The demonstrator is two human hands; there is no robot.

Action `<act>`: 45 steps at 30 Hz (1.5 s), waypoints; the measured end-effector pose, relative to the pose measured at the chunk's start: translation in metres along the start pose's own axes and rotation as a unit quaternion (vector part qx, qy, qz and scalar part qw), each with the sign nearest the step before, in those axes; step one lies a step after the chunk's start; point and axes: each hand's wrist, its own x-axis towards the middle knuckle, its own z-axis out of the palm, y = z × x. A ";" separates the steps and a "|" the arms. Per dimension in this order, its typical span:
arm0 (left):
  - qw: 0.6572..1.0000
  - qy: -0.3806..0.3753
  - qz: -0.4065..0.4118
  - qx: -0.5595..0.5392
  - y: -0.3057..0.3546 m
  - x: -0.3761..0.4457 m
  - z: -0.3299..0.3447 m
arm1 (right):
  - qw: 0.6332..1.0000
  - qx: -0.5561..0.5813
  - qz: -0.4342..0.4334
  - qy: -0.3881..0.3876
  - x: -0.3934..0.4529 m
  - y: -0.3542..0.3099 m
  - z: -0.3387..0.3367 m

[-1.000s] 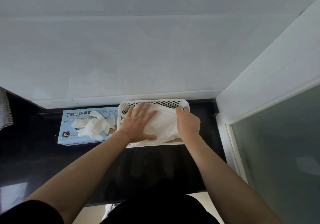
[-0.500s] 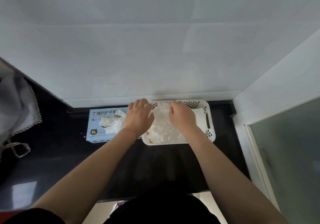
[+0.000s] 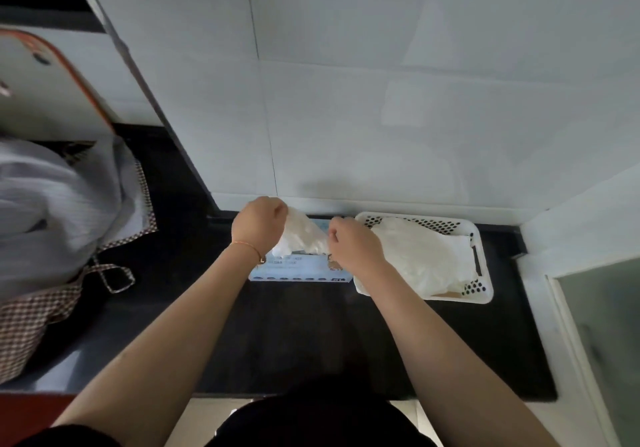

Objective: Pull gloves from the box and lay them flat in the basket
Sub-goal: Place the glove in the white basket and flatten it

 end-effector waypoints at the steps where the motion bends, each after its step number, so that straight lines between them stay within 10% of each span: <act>1: 0.999 0.024 0.015 -0.022 0.002 0.001 -0.007 | 1.000 0.004 0.002 0.011 0.001 -0.003 -0.002; 7: 0.952 0.005 0.005 -0.307 0.018 0.003 -0.043 | 0.978 0.188 0.030 0.086 0.003 -0.021 -0.025; 16: 0.905 -0.061 0.043 -0.420 0.031 0.008 -0.069 | 0.954 0.294 -0.016 0.063 -0.001 -0.044 -0.058; 25: 0.806 -0.086 -0.163 -0.563 0.032 0.004 -0.058 | 0.923 0.313 0.061 0.216 -0.007 -0.054 -0.056; 32: 0.709 -0.099 -0.286 -0.637 0.037 -0.013 -0.034 | 0.959 0.282 0.036 -0.005 -0.025 -0.065 -0.054; 39: 0.664 -0.150 -0.267 -0.682 0.047 -0.023 -0.028 | 0.986 0.169 -0.003 0.012 -0.029 -0.053 -0.053; 42: 0.720 -0.167 -0.265 -0.620 0.046 -0.024 -0.029 | 0.973 0.222 0.032 0.056 -0.031 -0.046 -0.058; 45: 0.878 -0.097 -0.202 -0.423 0.039 -0.020 -0.028 | 0.956 0.282 0.046 0.066 -0.032 -0.043 -0.069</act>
